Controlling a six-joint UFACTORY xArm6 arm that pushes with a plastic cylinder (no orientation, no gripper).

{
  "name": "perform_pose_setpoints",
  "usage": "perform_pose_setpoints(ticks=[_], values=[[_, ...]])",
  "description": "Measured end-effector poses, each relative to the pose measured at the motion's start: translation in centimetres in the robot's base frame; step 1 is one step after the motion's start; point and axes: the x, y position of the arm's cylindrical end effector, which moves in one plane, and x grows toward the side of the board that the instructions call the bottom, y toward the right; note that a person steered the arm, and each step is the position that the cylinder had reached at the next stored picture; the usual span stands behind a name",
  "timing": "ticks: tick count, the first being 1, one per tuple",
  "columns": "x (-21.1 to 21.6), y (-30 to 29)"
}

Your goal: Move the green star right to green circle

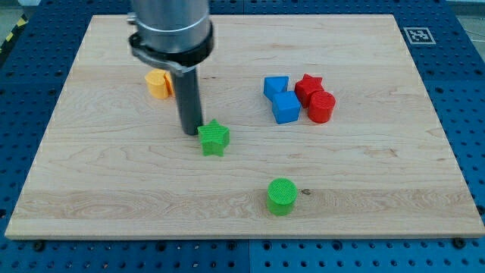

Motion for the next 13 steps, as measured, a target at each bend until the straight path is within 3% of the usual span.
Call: perform_pose_setpoints(ticks=[1, 5, 7, 9, 10, 12, 13], values=[[0.4, -0.7], [1.0, 9.0], [1.3, 5.3], [2.1, 11.8], [2.2, 12.3], [3.0, 6.3], [6.0, 6.8]])
